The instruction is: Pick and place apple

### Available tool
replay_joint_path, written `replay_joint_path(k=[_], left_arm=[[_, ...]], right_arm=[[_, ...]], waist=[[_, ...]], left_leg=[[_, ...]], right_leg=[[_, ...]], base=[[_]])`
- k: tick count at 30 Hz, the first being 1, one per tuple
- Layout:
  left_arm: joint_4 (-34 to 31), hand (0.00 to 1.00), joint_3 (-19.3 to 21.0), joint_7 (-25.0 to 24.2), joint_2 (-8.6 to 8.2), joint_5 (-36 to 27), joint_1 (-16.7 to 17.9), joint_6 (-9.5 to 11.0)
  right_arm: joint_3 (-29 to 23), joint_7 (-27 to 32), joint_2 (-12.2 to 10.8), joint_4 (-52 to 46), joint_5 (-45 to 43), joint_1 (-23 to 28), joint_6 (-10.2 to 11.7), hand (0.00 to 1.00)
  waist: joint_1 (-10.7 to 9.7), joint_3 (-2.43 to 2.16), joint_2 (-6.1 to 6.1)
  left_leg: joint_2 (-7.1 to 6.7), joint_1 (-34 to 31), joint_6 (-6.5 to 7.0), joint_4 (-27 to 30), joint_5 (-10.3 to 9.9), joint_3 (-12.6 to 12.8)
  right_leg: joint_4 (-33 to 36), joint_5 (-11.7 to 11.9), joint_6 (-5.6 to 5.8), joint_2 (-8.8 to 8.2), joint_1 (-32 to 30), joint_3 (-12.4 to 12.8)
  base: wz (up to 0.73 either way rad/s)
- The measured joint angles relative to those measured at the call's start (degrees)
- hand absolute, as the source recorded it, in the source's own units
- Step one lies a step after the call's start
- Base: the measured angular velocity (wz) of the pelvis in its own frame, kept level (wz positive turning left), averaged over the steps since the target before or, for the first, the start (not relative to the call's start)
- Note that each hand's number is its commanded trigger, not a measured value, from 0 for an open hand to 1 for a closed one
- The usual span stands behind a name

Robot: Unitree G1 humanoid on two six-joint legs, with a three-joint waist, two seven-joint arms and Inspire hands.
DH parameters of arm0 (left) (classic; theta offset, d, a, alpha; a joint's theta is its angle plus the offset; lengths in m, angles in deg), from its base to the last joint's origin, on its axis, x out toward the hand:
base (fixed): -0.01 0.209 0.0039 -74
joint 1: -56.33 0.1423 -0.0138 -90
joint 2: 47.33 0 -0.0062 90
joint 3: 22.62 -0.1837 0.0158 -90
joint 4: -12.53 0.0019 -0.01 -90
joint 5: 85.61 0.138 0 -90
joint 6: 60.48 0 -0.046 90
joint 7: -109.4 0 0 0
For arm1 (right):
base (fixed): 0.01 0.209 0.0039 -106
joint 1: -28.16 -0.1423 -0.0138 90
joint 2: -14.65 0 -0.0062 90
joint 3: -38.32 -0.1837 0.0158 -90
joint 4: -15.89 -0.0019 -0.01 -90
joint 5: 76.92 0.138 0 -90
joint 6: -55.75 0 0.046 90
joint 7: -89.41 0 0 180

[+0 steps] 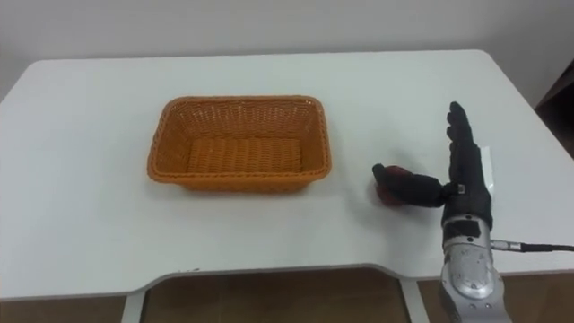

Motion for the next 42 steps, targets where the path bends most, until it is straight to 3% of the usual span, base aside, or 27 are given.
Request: replay_joint_path(k=[9, 16, 32, 36, 38, 40, 41, 42], left_arm=[[0.00, 0.00, 0.57, -2.28, 0.38, 0.29, -0.40, 1.02], [-0.02, 0.00, 0.50, -2.29, 1.29, 0.27, -0.09, 1.01], [0.08, 0.00, 0.45, -2.33, 1.66, -0.11, 0.70, 0.96], [0.16, 0.00, 0.30, -2.16, 1.68, -0.20, 1.16, 0.72], [0.16, 0.00, 0.29, -1.99, 1.65, -0.19, 1.17, 0.70], [0.17, 0.00, 0.03, -1.86, 1.63, -0.20, 1.08, 0.66], [0.17, 0.00, 0.01, -1.78, 1.63, -0.20, 1.12, 0.65], [0.26, 0.00, 0.00, -1.56, 1.63, -0.20, 1.23, 0.54]], right_arm=[[0.07, -3.53, 0.39, 5.72, -2.06, -2.89, 0.00, 0.00], [1.47, -3.94, 0.62, 9.51, -4.20, -4.86, -0.12, 0.00], [2.39, -6.04, 0.98, 12.20, -4.66, -4.83, -0.71, 0.00], [2.88, -5.92, 0.97, 14.86, -5.04, -4.93, 0.03, 0.00], [2.88, -5.90, 0.96, 15.95, -5.76, -5.02, 0.56, 0.00], [2.88, -5.84, 0.95, 16.35, -6.43, -5.13, 0.76, 0.07], [2.88, -5.81, 0.95, 16.35, -6.43, -5.13, 0.78, 0.22], [2.88, -5.72, 0.95, 16.36, -6.47, -5.12, 0.79, 0.54]], waist=[[1.32, 0.22, -0.50], [1.35, 0.01, -1.77], [1.36, 0.02, -1.71], [1.28, 0.12, -1.48], [1.31, -0.11, -1.57], [1.31, -0.10, -1.44], [1.31, -0.13, -1.38], [1.31, -0.18, -1.29]], left_leg=[[-0.05, 0.09, 0.00, 0.01, 0.01, -0.27], [-0.09, 0.00, 0.00, 0.17, 0.01, -0.66], [-0.12, 0.39, 0.00, 0.63, 0.01, -1.22], [-0.13, 1.10, 0.00, 0.49, 0.01, -1.28], [-0.11, 1.14, 0.00, 0.12, 0.01, -1.44], [-0.11, 1.14, 0.00, 0.08, 0.01, -1.44], [-0.11, 1.13, 0.00, 0.08, 0.01, -1.43], [-0.12, 1.13, 0.00, 0.08, 0.01, -1.43]], right_leg=[[-0.19, 0.00, 0.00, -0.06, 0.57, -0.21], [-0.14, 0.00, 0.00, -0.14, 0.95, -0.80], [-0.06, 0.01, -0.01, -0.16, 1.89, -1.29], [-0.21, 0.00, -0.01, -0.19, 2.64, -1.52], [-0.20, 0.00, 0.00, -0.18, 2.70, -1.55], [-0.20, 0.00, -0.01, -0.16, 2.72, -1.65], [-0.20, 0.00, -0.01, -0.16, 2.72, -1.65], [-0.19, 0.00, -0.01, -0.16, 2.72, -1.65]], base=[[0.01], [0.04], [0.02], [0.02], [0.05], [0.00], [0.00], [0.00]])
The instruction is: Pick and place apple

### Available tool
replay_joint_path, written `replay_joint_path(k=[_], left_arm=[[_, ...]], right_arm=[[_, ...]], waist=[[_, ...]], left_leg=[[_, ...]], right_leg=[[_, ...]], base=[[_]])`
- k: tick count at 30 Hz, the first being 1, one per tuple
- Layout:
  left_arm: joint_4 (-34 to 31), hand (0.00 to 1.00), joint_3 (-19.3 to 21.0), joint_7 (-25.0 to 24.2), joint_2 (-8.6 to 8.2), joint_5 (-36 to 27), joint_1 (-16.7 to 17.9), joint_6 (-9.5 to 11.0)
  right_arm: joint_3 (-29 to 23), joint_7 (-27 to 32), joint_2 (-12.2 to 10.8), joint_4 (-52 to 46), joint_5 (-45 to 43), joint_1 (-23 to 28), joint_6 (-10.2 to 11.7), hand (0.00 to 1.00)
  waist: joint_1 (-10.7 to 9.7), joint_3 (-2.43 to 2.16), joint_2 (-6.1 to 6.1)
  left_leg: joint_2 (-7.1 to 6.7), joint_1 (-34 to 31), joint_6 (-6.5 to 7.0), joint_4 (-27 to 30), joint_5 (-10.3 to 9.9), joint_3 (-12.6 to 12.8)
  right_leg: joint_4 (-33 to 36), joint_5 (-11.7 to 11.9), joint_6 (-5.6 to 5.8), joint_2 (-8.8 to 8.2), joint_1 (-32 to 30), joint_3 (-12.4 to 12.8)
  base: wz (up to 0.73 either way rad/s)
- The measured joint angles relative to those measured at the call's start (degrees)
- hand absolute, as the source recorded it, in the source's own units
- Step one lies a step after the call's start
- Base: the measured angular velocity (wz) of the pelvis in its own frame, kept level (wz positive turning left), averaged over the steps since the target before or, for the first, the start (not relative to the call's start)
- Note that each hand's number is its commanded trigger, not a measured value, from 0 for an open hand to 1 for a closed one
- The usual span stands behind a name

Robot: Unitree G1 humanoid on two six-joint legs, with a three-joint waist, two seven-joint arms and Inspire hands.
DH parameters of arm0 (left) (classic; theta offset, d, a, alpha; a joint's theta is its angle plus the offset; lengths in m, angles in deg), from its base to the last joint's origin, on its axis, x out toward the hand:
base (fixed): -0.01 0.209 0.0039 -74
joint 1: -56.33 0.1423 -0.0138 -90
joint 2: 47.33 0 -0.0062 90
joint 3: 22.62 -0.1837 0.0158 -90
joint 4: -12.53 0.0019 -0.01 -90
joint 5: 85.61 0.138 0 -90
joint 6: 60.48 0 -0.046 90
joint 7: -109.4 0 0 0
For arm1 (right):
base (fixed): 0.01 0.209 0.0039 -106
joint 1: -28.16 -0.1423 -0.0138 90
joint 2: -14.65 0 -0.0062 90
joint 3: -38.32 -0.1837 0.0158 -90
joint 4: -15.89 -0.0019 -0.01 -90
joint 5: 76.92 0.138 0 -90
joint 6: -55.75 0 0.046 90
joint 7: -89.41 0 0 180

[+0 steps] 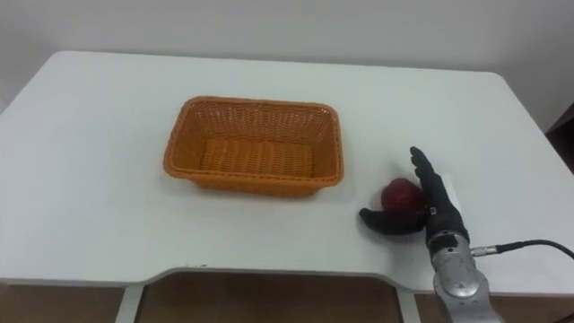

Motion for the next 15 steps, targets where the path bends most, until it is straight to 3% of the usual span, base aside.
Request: replay_joint_path(k=[1, 4, 15], left_arm=[[0.10, 0.00, -0.08, 0.51, 0.00, 0.01, 0.08, -0.35], [0.28, 0.00, -0.09, 1.03, 0.00, 0.04, 0.25, -0.84], [-0.24, 0.00, 0.15, 1.04, 0.00, 0.07, 0.11, -0.86]], right_arm=[[0.07, 0.24, -0.01, -0.01, 0.00, 0.00, 0.00, 0.59], [-0.11, 1.74, 0.02, -0.03, -0.20, 0.00, 0.07, 1.00], [-3.02, 3.51, 0.17, -0.03, -1.22, 0.30, 0.37, 1.00]], waist=[[0.00, -0.03, 0.06], [-0.09, -0.09, 0.12], [-0.45, -0.36, 0.47]], left_leg=[[0.01, 0.00, 0.00, 0.00, 0.00, 0.00], [0.01, -0.02, 0.00, 0.00, 0.00, 0.01], [0.04, 0.04, 0.00, 0.04, 0.00, 0.31]], right_leg=[[0.00, 0.00, 0.00, 0.00, 0.00, -0.03], [0.00, 0.00, 0.00, -0.02, -0.03, -0.09], [-0.09, 0.00, 0.00, 0.01, -0.07, -0.06]], base=[[0.00], [0.00], [0.00]])
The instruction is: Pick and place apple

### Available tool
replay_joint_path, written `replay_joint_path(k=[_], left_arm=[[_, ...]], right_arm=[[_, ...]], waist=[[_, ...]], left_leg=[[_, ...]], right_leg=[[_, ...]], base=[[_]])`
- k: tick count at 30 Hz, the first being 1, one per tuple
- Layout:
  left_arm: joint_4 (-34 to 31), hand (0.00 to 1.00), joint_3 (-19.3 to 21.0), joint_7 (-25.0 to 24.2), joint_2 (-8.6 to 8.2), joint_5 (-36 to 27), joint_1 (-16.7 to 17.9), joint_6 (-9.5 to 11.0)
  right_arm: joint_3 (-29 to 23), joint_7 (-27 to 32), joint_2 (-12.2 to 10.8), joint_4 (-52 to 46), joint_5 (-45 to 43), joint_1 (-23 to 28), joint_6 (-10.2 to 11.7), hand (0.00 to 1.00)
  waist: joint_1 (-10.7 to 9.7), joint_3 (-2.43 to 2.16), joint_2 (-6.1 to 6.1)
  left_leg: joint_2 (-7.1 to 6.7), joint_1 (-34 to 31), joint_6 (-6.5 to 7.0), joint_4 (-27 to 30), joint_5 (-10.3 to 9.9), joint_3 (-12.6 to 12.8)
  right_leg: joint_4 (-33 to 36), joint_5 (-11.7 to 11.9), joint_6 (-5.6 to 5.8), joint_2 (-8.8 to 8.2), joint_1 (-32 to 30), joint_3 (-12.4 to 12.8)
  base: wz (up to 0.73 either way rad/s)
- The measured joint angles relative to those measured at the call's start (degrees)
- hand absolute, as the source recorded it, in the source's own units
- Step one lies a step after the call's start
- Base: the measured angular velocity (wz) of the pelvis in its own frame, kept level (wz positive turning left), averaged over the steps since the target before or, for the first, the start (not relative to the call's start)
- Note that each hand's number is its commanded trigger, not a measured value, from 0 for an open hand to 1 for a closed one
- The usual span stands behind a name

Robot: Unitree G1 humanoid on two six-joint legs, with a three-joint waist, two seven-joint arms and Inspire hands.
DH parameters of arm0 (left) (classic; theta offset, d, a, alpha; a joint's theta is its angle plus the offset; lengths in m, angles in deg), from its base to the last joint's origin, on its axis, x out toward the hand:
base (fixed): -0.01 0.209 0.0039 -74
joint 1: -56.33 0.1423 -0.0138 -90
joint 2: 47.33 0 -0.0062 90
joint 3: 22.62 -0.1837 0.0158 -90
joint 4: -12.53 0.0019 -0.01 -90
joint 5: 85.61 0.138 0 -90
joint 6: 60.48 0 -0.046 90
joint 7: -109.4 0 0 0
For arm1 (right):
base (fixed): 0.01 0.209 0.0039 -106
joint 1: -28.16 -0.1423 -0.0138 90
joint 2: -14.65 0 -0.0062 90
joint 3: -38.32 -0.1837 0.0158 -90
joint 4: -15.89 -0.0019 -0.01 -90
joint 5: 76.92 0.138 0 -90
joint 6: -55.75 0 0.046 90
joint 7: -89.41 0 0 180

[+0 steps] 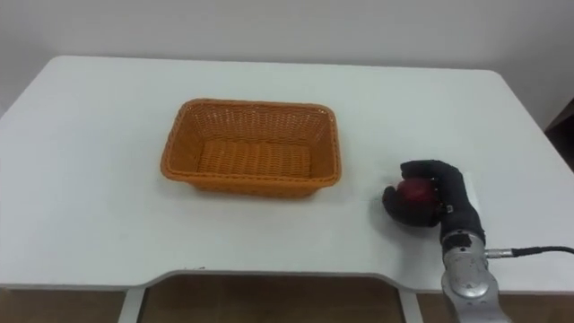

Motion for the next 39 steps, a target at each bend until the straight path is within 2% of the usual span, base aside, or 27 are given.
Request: replay_joint_path(k=[23, 25, 28, 39], left_arm=[[-0.26, 0.00, 0.14, -0.30, -0.01, -0.07, -0.49, 0.41], [-0.25, 0.00, 0.16, -0.53, -0.05, -0.03, -0.88, 0.66], [-0.24, 0.00, 0.55, -0.53, -0.11, 0.16, -0.94, 0.69], [0.08, 0.00, -0.21, -1.10, -0.21, 0.41, -1.08, 0.17]], right_arm=[[0.09, 1.79, -0.10, -0.99, 1.25, -0.17, -0.42, 1.00], [0.08, 1.67, -0.09, -3.59, 1.32, -0.16, -0.71, 1.00], [0.00, 1.96, -0.07, -8.99, 1.28, -0.17, -0.71, 1.00], [0.73, 2.89, 0.40, -21.24, 1.74, -2.02, -0.70, 1.00]], waist=[[0.37, 0.08, 0.14], [0.36, 0.32, 0.48], [0.39, 0.37, 1.00], [0.66, 0.61, 0.25]], left_leg=[[0.00, 0.09, 0.00, 0.08, 0.00, -0.06], [0.02, 0.24, 0.01, 0.04, 0.01, 0.41], [0.08, 0.29, 0.00, -0.16, 0.03, 0.82], [0.09, 0.64, 0.02, -0.30, 0.04, 1.07]], right_leg=[[0.07, 0.00, 0.00, -0.01, -0.08, 0.17], [0.14, 0.00, 0.00, 0.01, -0.19, 0.52], [0.20, 0.00, 0.00, 0.11, -0.52, 1.25], [0.21, 0.00, 0.00, 0.11, -0.87, 1.52]], base=[[0.00], [-0.07], [-0.12], [-0.01]])
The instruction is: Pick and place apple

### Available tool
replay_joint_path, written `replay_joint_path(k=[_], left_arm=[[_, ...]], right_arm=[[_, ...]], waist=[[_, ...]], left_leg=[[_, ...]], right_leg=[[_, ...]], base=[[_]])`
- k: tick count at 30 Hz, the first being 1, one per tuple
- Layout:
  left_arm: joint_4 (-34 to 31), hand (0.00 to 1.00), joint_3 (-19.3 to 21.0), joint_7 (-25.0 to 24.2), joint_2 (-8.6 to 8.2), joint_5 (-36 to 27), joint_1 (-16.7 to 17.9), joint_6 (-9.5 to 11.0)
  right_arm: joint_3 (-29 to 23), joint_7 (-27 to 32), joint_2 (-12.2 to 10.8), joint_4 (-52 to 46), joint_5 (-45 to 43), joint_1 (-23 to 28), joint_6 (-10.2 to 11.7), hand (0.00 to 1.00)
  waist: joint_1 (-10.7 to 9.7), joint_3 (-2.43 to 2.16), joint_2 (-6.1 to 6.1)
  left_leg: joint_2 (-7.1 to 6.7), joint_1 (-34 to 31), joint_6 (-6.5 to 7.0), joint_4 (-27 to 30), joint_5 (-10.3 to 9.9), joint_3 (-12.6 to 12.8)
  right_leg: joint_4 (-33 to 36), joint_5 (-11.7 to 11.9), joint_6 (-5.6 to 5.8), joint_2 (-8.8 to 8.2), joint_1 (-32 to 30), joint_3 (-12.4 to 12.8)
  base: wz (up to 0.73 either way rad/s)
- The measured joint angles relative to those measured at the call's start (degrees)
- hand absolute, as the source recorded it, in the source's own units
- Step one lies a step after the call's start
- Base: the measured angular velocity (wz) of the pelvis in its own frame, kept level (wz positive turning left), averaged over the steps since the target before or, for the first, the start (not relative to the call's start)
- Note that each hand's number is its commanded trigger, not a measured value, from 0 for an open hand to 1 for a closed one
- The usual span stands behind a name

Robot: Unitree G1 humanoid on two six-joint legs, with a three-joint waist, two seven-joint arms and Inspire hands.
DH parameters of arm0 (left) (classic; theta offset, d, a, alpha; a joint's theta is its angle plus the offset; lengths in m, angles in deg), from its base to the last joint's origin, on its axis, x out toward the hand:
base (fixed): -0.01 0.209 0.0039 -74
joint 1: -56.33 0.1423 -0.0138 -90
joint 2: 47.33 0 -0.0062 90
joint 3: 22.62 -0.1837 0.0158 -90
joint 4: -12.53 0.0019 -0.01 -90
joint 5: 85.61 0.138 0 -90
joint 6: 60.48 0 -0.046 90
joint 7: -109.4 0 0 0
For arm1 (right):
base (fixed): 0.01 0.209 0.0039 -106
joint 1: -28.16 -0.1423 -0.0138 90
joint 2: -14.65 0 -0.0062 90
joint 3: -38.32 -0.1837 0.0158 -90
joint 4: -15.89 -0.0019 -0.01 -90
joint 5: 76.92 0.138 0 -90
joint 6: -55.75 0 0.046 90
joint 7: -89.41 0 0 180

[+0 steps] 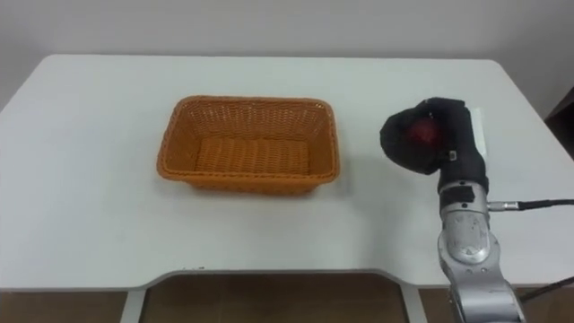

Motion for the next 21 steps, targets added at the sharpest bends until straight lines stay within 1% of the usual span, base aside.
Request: replay_joint_path(k=[2, 7, 12, 17, 20, 21], left_arm=[[0.01, 0.00, 0.01, -0.50, 0.05, 0.00, 0.03, 0.00], [0.02, 0.00, 0.00, -0.99, 0.12, -0.04, -0.28, -0.04], [0.08, 0.00, -0.01, -1.12, 0.11, -0.01, -0.38, -0.05], [-0.13, 0.00, 0.00, -3.10, 0.09, 0.05, -0.70, -0.15], [-0.14, 0.00, -0.34, -3.67, 0.06, 0.10, -1.25, -0.25], [-0.14, 0.00, -0.56, -4.00, 0.06, 0.10, -1.44, -0.31]], right_arm=[[0.07, -0.01, 0.00, -1.73, -0.28, -0.08, -0.01, 1.00], [1.77, -0.40, 0.00, -2.79, -0.20, -1.54, -0.01, 1.00], [2.98, -1.93, 0.00, -2.93, -0.45, -3.33, -0.04, 1.00], [4.19, -4.15, -0.05, -3.38, -0.45, -5.82, -0.12, 1.00], [4.60, -5.16, -0.11, -3.39, -0.57, -6.82, -0.18, 1.00], [5.15, -5.40, -0.12, -3.39, -0.72, -7.21, -0.27, 1.00]], waist=[[0.06, -0.01, -0.01], [1.42, -0.15, -0.29], [2.70, -0.09, -0.44], [2.85, -0.08, -0.55], [3.08, 0.08, -0.34], [3.27, 0.21, -0.09]], left_leg=[[-0.01, -0.09, 0.00, 0.00, 0.00, -0.07], [-0.02, -0.06, 0.01, 0.16, 0.01, -0.09], [-0.02, -0.15, 0.04, 0.18, 0.02, -0.18], [-0.13, -1.29, 0.04, 0.59, 0.02, -1.12], [-0.17, -1.85, 0.04, 1.18, 0.02, -1.62], [-0.17, -1.83, 0.04, 1.19, 0.02, -1.70]], right_leg=[[0.04, 0.00, 0.00, -0.01, 0.01, -0.06], [0.09, 0.00, 0.00, -0.03, 0.08, -0.01], [0.13, 0.00, 0.00, -0.08, -0.01, -0.30], [0.01, 0.01, 0.00, -0.18, 0.08, -1.43], [-0.10, 0.01, 0.00, -0.22, -0.12, -1.97], [-0.09, 0.01, 0.00, -0.21, -0.11, -2.15]], base=[[0.00], [0.00], [0.01], [0.12], [0.11], [0.00]])
